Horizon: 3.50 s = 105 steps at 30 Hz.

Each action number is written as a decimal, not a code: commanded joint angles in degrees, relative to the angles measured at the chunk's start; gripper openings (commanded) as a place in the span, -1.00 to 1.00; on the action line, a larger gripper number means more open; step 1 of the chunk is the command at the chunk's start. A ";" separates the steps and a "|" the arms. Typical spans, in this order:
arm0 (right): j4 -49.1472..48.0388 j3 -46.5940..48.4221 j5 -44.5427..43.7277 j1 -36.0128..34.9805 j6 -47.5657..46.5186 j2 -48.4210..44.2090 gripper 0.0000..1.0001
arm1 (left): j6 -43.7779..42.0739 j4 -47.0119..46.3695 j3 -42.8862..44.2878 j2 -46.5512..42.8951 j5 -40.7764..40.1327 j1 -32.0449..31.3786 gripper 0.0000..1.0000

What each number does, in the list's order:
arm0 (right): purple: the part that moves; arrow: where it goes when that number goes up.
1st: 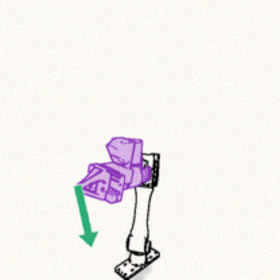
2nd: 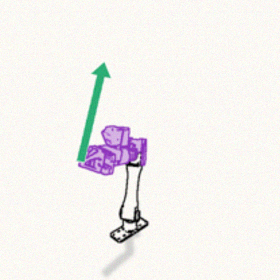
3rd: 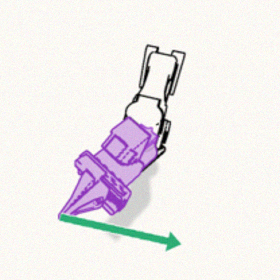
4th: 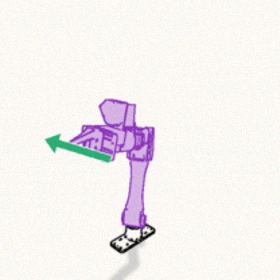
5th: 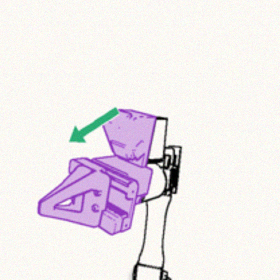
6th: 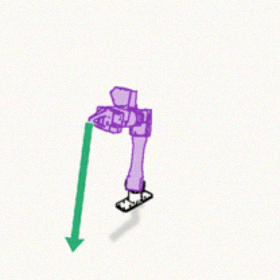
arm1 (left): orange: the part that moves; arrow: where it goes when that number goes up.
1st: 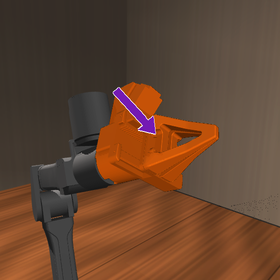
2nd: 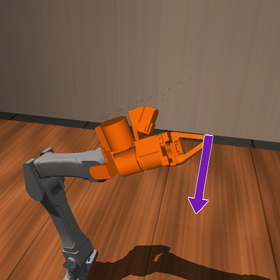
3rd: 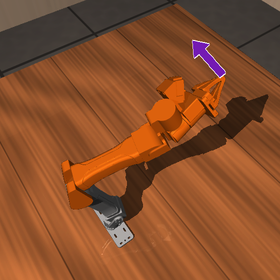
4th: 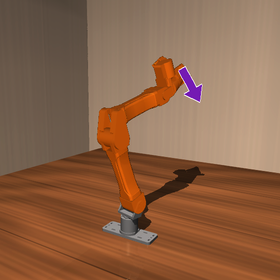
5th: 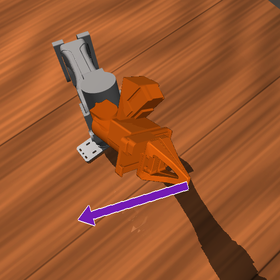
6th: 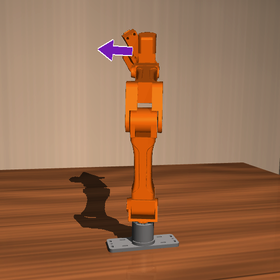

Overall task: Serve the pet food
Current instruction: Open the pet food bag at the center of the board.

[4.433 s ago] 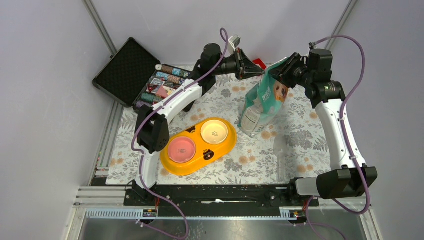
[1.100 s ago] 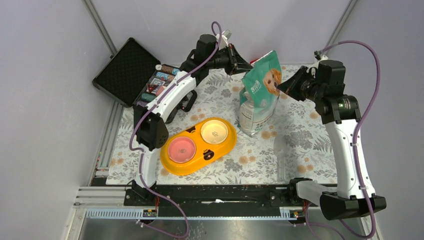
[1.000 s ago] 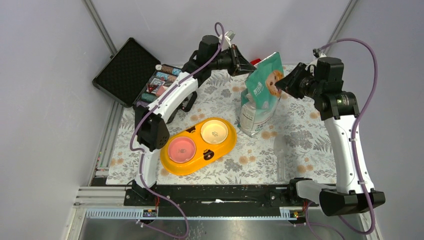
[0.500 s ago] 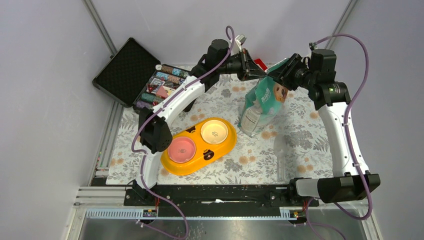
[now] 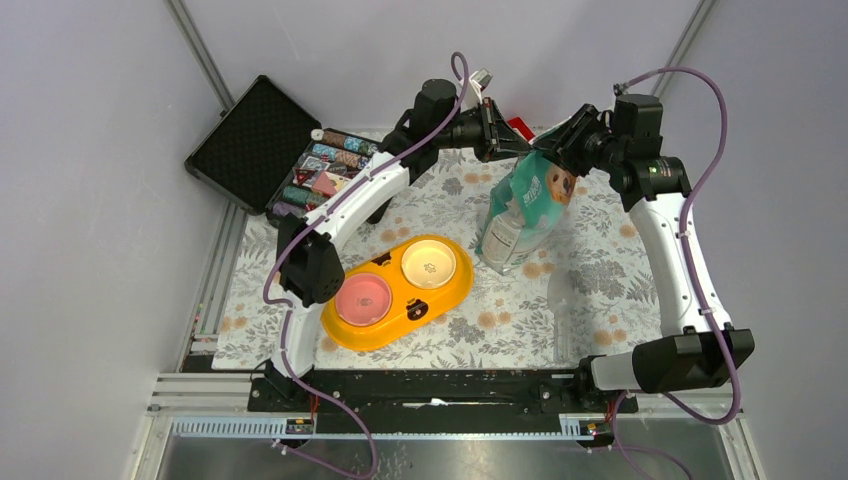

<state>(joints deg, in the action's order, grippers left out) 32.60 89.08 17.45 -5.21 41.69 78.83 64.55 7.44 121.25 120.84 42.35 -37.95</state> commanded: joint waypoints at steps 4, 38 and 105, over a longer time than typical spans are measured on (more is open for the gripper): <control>-2.00 2.14 -1.10 -0.87 2.12 0.61 -0.18 | 0.09 -4.63 1.09 -1.60 4.48 -1.33 -1.00; 7.42 -6.02 -9.67 -1.38 -10.24 -11.82 -1.00 | -1.01 -2.41 -0.60 -4.32 2.26 2.16 -1.00; 24.80 0.13 -16.10 -0.32 -26.41 -22.52 -0.47 | 0.19 -2.35 14.55 -5.53 4.77 -3.73 -1.00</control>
<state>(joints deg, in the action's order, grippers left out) 60.38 88.73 -5.34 -6.02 16.27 59.53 64.69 13.19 130.65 119.24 45.15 -41.25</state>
